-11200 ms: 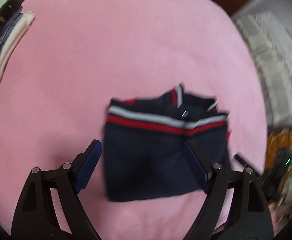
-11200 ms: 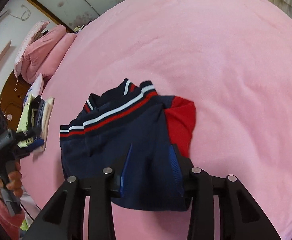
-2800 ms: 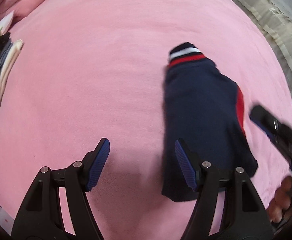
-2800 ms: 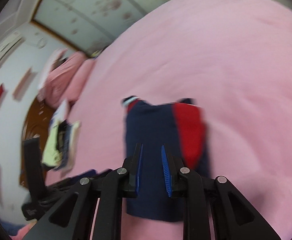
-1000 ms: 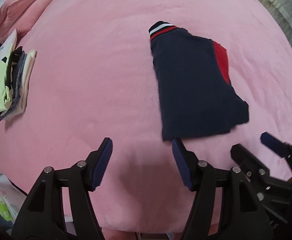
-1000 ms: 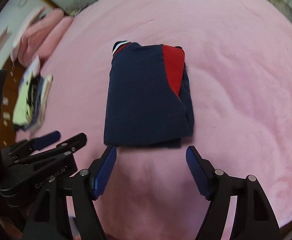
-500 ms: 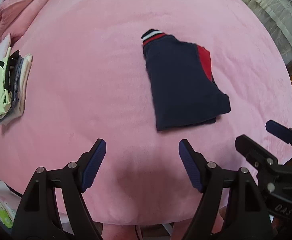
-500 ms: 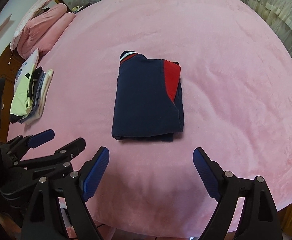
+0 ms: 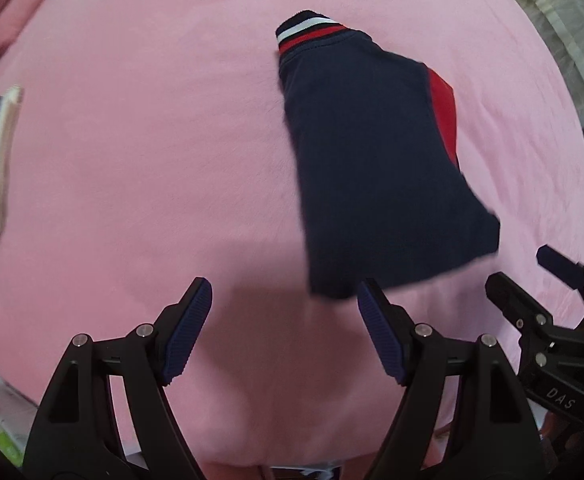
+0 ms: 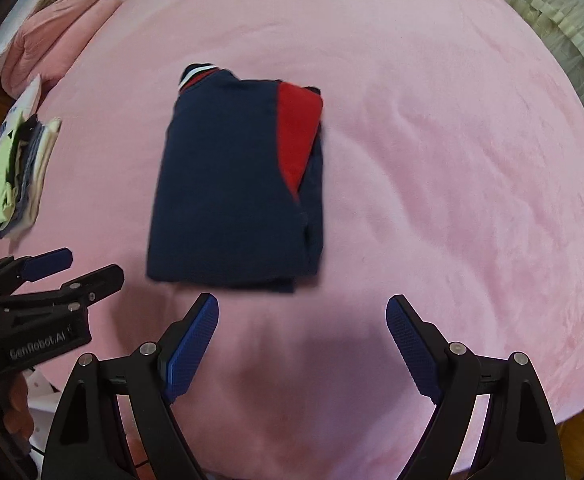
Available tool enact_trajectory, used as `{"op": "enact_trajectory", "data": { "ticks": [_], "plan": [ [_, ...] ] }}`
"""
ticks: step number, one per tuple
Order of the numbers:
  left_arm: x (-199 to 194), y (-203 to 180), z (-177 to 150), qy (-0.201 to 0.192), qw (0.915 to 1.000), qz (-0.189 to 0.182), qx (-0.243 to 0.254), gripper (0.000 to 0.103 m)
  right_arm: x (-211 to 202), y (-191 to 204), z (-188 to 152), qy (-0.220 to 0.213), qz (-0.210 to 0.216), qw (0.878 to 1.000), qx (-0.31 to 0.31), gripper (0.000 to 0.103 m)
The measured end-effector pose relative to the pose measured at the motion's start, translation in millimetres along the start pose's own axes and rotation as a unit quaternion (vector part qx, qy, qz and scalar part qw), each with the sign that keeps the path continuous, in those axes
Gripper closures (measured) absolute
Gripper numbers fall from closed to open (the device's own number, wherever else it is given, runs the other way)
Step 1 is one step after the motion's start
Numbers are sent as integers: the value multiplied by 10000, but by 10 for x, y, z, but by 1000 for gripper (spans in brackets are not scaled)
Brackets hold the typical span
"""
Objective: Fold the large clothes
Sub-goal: 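Grasp the folded jacket bundle with both grippers and lift it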
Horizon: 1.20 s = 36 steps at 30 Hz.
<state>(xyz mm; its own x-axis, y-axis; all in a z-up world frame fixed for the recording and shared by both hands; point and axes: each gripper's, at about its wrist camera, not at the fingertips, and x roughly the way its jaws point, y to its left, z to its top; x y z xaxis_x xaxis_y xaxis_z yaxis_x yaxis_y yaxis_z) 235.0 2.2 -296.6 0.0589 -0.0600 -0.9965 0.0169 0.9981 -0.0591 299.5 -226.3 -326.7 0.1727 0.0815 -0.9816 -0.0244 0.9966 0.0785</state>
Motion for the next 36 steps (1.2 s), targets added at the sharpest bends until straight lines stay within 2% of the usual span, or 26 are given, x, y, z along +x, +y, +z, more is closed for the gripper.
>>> {"op": "enact_trajectory", "data": {
  "ticks": [1,4,6,9,12,14,20,26,32,34,36],
  "plan": [
    [47,8,60,14,9999,-154,11,30,50,-39,64,-26,23,10000,39,16],
    [245,63,289,15,9957,-916,-143,30,170,-167,233,-25,22,9995,329,16],
    [376,113,407,-42,9880,-1521,-268,30,271,-226,341,12,169,9988,470,16],
    [604,182,512,-87,9778,-2040,-462,30,417,-231,441,85,348,9985,410,16],
    [772,270,515,-30,9636,-2560,-773,29,603,-240,508,175,588,9970,472,16],
    [826,322,513,-33,9574,-2752,-870,29,730,-258,545,263,791,9947,603,16],
    [936,380,562,46,9481,-3039,-937,27,879,-292,668,256,1126,9912,649,15],
    [968,337,616,65,9470,-3063,-963,26,954,-365,740,276,1253,9889,753,13],
    [1039,327,497,22,9427,-3123,-1173,20,998,-444,735,402,1372,9864,815,13],
    [1052,316,498,-13,9424,-3122,-1200,19,1049,-486,713,491,1568,9827,857,13],
    [1075,297,493,-27,9420,-3125,-1221,19,1143,-568,691,603,1959,9736,1002,14]
  ]
}}
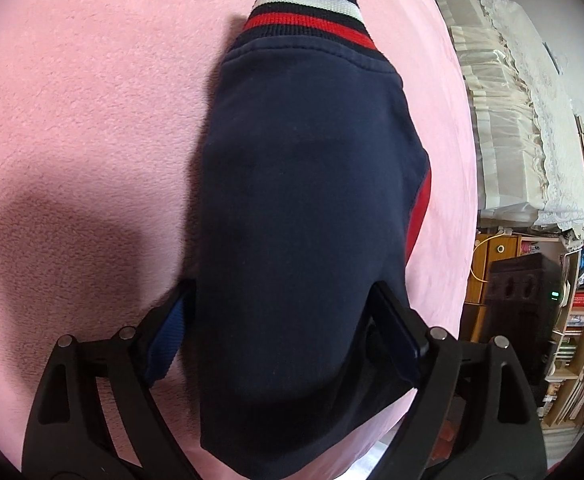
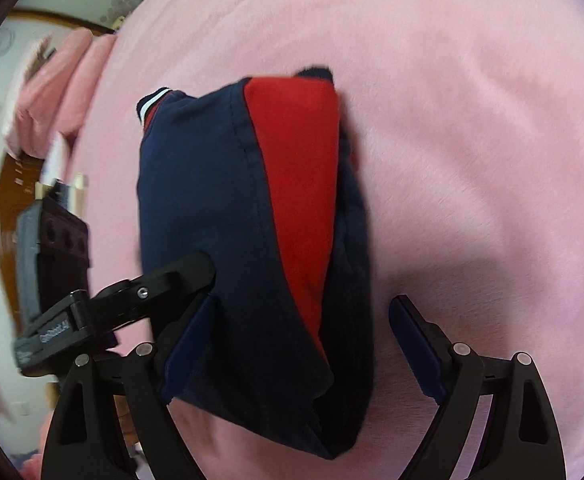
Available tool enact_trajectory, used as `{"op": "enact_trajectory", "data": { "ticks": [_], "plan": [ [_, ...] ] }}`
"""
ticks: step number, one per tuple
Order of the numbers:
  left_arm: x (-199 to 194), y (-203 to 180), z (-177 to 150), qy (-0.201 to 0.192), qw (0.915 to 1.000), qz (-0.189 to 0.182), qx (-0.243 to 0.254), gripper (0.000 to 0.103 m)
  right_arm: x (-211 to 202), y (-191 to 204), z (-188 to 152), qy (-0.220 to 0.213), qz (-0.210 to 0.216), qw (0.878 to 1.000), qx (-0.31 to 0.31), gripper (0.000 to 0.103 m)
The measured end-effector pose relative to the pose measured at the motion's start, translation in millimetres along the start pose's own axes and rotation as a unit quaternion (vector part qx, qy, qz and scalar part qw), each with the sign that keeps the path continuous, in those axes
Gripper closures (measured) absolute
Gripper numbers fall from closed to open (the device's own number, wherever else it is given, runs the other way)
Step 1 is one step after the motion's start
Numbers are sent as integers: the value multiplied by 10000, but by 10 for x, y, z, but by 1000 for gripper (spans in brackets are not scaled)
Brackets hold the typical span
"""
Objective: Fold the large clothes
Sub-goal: 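Grasp the folded jacket bundle with both grippers and lift it, then carry the bundle onto the clothes stack by the pillows and release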
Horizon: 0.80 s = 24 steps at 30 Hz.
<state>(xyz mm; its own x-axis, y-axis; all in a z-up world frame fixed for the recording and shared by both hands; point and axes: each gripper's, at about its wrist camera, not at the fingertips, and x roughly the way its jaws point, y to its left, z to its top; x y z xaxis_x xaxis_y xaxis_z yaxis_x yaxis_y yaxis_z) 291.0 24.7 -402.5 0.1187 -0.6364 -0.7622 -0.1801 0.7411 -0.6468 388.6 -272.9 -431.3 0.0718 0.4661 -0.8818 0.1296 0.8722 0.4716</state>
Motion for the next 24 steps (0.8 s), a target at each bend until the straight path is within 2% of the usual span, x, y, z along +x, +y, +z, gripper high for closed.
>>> {"op": "enact_trajectory", "data": {
  "ticks": [3,4,5,6,8,11,14,18,24],
  "plan": [
    [16,-27,15,93,9999,-12,109,19,97,-192,19,183,709,9971,183,18],
    [13,-24,25,108,9999,-15,89,19,111,-239,31,213,953,9951,174,31],
    [16,-28,28,120,9999,-71,36,22,134,-284,42,249,1283,9912,200,39],
    [-30,-4,29,143,9998,-119,6,28,160,-347,54,280,1545,9872,266,41],
    [-57,-3,22,135,9997,-179,-39,36,204,-441,63,292,1824,9818,437,51],
    [-136,-43,-5,101,9993,-362,14,45,144,-559,56,212,2189,9733,663,60],
    [-250,-36,-19,99,9979,-642,-75,48,18,-559,4,74,2421,9682,630,63],
    [-483,-47,-72,4,9979,-647,-101,50,-115,-424,-89,38,2514,9667,468,65],
    [-1292,56,-185,-434,9972,-584,-144,50,-161,176,-119,222,2439,9694,160,65]
  ]
}}
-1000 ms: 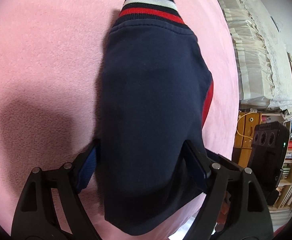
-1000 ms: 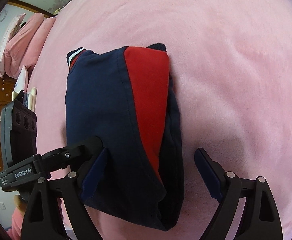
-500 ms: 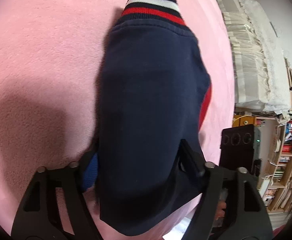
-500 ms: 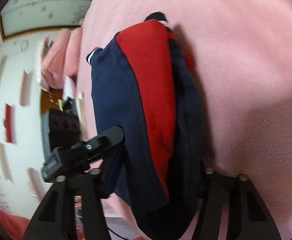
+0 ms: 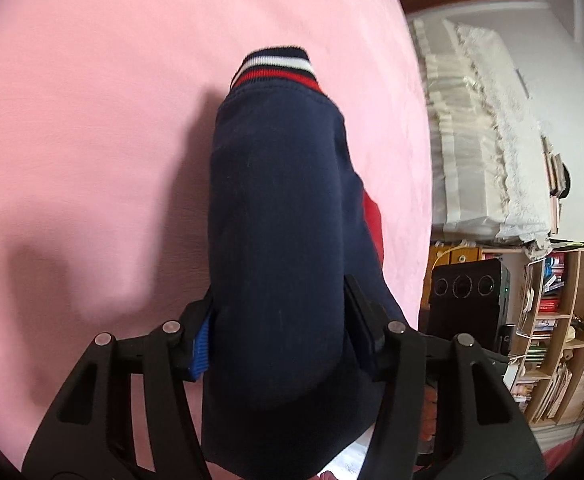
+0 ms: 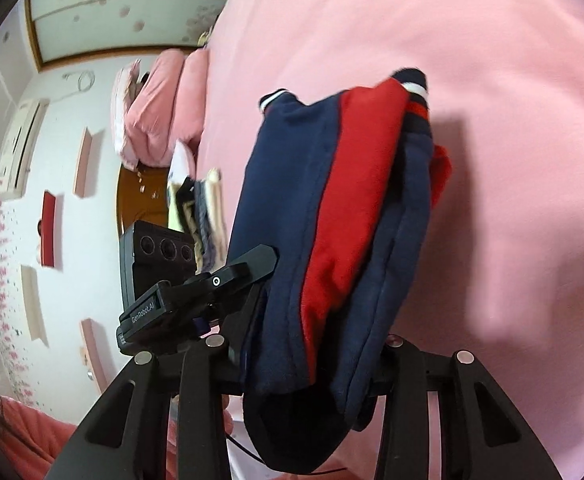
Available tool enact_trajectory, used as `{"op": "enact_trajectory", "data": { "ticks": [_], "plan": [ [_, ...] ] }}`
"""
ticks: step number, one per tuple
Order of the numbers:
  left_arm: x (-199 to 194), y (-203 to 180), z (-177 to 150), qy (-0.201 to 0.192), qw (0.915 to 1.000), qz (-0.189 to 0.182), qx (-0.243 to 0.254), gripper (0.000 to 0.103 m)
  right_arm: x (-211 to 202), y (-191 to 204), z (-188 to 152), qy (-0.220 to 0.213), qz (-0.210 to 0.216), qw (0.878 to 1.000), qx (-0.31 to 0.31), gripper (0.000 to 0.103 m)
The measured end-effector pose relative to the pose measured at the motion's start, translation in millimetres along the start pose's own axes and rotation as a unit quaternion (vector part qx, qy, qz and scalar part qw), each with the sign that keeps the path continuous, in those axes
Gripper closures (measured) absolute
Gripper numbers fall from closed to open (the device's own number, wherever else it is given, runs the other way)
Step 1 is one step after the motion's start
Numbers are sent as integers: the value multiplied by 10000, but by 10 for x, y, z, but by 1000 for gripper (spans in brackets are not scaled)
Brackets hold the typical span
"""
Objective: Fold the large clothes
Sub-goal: 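Carry the bundle onto the clothes stack by the pillows and release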
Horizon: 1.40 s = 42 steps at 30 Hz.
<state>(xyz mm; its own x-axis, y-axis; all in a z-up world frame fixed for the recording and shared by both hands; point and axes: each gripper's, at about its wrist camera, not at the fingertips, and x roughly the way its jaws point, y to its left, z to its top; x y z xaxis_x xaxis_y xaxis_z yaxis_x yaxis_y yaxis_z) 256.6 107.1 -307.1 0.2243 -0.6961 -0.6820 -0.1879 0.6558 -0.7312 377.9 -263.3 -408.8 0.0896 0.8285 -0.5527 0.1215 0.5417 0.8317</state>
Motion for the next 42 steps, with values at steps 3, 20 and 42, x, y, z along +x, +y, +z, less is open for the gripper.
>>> {"op": "enact_trajectory", "data": {
  "ticks": [3,20,42],
  "plan": [
    [-618,33,58,-356,9993,-149,8,51,168,406,-37,69,57,9998,-201,65],
    [-5062,784,1262,-2838,9524,959,572,50,2907,4145,130,311,1252,9630,-2365,65],
    [-4965,2868,2540,-1808,9205,3365,826,44,6387,4153,-238,565,235,9709,-2317,61]
  ]
}}
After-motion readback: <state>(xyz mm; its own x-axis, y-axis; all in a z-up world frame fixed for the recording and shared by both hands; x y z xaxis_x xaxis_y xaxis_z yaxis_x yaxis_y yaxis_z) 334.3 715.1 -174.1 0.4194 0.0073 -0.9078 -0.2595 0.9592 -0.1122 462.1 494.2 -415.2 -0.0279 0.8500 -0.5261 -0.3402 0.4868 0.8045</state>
